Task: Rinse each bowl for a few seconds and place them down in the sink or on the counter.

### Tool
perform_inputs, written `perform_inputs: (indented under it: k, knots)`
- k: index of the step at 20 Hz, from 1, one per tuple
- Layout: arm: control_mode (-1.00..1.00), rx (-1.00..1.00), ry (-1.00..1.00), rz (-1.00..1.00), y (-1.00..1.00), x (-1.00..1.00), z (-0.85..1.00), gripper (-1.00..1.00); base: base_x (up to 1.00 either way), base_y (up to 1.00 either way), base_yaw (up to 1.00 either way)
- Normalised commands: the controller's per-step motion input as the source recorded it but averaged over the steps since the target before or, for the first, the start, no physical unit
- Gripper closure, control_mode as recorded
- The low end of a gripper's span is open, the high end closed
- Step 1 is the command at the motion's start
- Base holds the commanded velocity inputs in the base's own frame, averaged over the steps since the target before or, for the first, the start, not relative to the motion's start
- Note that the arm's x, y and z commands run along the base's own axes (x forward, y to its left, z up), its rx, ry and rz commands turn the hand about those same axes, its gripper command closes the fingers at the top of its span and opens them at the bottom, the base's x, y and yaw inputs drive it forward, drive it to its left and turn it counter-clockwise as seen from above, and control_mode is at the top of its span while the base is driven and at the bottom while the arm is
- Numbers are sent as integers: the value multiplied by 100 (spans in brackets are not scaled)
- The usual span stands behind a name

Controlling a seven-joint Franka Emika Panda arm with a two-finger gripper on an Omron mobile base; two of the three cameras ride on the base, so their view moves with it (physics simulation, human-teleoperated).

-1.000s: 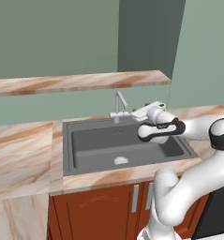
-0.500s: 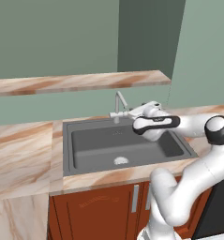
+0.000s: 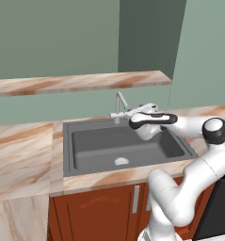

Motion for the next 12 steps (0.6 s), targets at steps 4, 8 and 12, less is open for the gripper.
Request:
perform_inputs:
  k: [4,8,12]
  knots:
    - [-100,3,0,0,-13,31,-15,-100,0,0,0]
    - [-100,3,0,1,-16,32,-13,-100,0,0,0]
    - [-100,3,0,1,-13,35,-15,-100,0,0,0]
